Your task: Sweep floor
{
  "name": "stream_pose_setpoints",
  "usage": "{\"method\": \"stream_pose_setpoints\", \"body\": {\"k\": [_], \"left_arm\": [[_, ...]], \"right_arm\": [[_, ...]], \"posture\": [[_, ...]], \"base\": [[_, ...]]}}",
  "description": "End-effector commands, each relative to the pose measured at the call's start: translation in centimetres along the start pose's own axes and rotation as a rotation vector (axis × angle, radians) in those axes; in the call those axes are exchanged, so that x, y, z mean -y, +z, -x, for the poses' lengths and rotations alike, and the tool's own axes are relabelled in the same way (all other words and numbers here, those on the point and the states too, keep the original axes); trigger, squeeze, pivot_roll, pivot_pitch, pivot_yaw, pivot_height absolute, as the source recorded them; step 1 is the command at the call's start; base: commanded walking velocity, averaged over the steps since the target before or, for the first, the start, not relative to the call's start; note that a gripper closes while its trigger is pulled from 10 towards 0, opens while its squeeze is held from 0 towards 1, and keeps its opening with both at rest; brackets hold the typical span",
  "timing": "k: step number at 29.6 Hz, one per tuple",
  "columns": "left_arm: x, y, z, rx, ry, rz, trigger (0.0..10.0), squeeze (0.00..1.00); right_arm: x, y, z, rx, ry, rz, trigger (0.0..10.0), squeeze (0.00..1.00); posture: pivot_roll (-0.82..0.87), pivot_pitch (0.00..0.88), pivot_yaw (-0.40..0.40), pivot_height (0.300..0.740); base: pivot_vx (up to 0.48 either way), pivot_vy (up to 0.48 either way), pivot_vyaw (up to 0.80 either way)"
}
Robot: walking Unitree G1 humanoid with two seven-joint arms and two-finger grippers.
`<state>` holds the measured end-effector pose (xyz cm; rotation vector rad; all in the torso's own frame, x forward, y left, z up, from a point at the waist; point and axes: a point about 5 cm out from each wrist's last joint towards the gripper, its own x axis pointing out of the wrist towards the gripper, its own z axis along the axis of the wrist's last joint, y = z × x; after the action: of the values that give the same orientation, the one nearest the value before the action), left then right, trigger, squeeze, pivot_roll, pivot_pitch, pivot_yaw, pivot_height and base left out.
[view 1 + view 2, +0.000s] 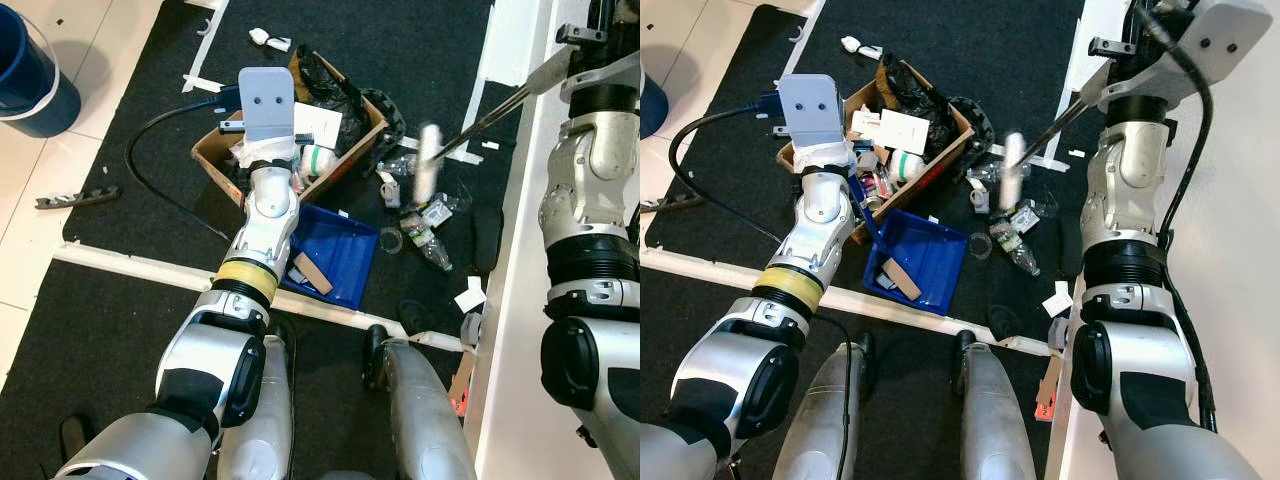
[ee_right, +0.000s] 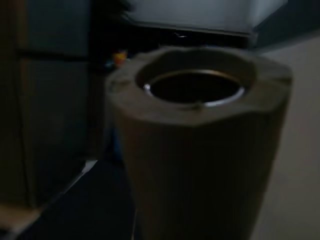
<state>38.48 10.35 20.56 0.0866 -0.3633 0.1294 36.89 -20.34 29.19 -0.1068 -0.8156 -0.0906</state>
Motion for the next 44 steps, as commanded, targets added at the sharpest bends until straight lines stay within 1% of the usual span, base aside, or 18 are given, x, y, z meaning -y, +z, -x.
{"method": "stream_pose_setpoints", "body": {"k": [1, 2, 3, 5, 9, 13, 15, 16, 17, 18, 21, 28, 29, 32, 33, 34, 37, 44], "left_arm": [[0.3, -2.3, 1.4, -0.093, -0.023, -0.050, 10.0, 0.00], [0.3, -2.3, 1.5, -0.093, -0.025, -0.049, 10.0, 0.00], [0.3, -2.3, 1.5, -0.093, -0.025, -0.049, 10.0, 0.00], [0.3, -2.4, 1.7, -0.092, -0.028, -0.048, 10.0, 0.00], [0.1, -2.4, 1.7, -0.091, -0.027, -0.050, 10.0, 0.00], [-0.2, -2.4, 1.7, -0.088, -0.021, -0.056, 10.0, 0.00], [-0.4, -2.4, 1.7, -0.087, -0.017, -0.059, 10.0, 0.00], [-0.4, -2.4, 1.7, -0.087, -0.017, -0.059, 10.0, 0.00], [-0.5, -2.4, 1.8, -0.087, -0.013, -0.061, 10.0, 0.00], [-0.5, -2.4, 1.8, -0.087, -0.013, -0.061, 10.0, 0.00], [-0.5, -2.4, 1.9, -0.089, -0.010, -0.060, 10.0, 0.00], [-0.3, -2.5, 1.9, -0.091, -0.011, -0.055, 10.0, 0.00], [-0.1, -2.4, 1.8, -0.090, -0.013, -0.052, 10.0, 0.00], [-0.1, -2.4, 1.8, -0.090, -0.013, -0.051, 10.0, 0.00], [-0.1, -2.3, 1.7, -0.091, -0.012, -0.048, 10.0, 0.00], [-0.1, -2.3, 1.7, -0.091, -0.012, -0.048, 10.0, 0.00], [0.0, -2.3, 1.7, -0.093, -0.011, -0.044, 10.0, 0.00], [0.0, -2.3, 1.6, -0.095, -0.006, -0.038, 10.0, 0.00]], "right_arm": [[0.0, 0.0, 0.5, 0.035, 0.039, 0.079, 10.0, 0.00], [-0.3, -0.3, 0.8, 0.030, 0.064, 0.118, 10.0, 0.00], [-0.3, -0.3, 0.8, 0.030, 0.064, 0.118, 10.0, 0.00], [-1.0, -1.1, 1.5, 0.020, 0.153, 0.229, 10.0, 0.00], [-1.1, -2.1, 2.4, -0.014, 0.186, 0.273, 10.0, 0.00], [-2.0, -4.3, 4.9, -0.110, 0.264, 0.278, 10.0, 0.00], [-3.1, -5.4, 6.4, -0.159, 0.324, 0.256, 10.0, 0.00], [-3.1, -5.4, 6.4, -0.159, 0.324, 0.256, 10.0, 0.00], [-4.4, -6.3, 8.2, -0.214, 0.385, 0.213, 10.0, 0.00], [-4.4, -6.3, 8.2, -0.214, 0.385, 0.213, 10.0, 0.00], [-5.2, -6.9, 9.5, -0.251, 0.400, 0.164, 10.0, 0.00], [-5.9, -7.2, 10.6, -0.279, 0.381, 0.074, 10.0, 0.00], [-6.1, -7.1, 10.8, -0.293, 0.348, 0.002, 10.0, 0.00], [-6.1, -7.2, 10.9, -0.299, 0.334, -0.028, 10.0, 0.00], [-6.3, -7.1, 11.1, -0.313, 0.314, -0.093, 10.0, 0.00], [-6.3, -7.1, 11.1, -0.313, 0.314, -0.093, 10.0, 0.00], [-6.2, -7.2, 11.5, -0.344, 0.295, -0.181, 10.0, 0.00], [-5.2, -7.2, 11.3, -0.350, 0.273, -0.209, 10.0, 0.00]], "posture": [[0.06, 0.416, -0.054, 0.740], [0.06, 0.420, -0.054, 0.740], [0.06, 0.420, -0.054, 0.740], [0.07, 0.424, -0.055, 0.740], [0.08, 0.428, -0.055, 0.740], [0.09, 0.431, -0.056, 0.740], [0.10, 0.435, -0.056, 0.740], [0.10, 0.435, -0.056, 0.740], [0.09, 0.436, -0.058, 0.740], [0.09, 0.436, -0.058, 0.740], [0.09, 0.437, -0.060, 0.740], [0.08, 0.419, -0.065, 0.740], [0.07, 0.413, -0.066, 0.740], [0.07, 0.413, -0.066, 0.740], [0.06, 0.405, -0.068, 0.740], [0.06, 0.405, -0.068, 0.740], [0.05, 0.404, -0.072, 0.740], [0.03, 0.397, -0.076, 0.740]], "base": [[0.000, 0.000, 0.00], [0.000, 0.000, 0.00], [0.000, 0.000, 0.00], [0.000, 0.000, 0.00], [0.000, 0.000, 0.00], [0.000, 0.000, 0.00], [0.000, 0.000, 0.00], [0.000, 0.000, 0.00], [0.000, 0.000, 0.00], [0.000, 0.000, 0.00], [0.000, 0.000, 0.00], [0.000, 0.000, 0.00], [0.000, 0.000, 0.00], [0.000, 0.000, 0.00], [0.000, 0.000, 0.00], [0.000, 0.000, 0.00], [0.000, 0.000, 0.00], [0.000, 0.000, 0.00]]}}
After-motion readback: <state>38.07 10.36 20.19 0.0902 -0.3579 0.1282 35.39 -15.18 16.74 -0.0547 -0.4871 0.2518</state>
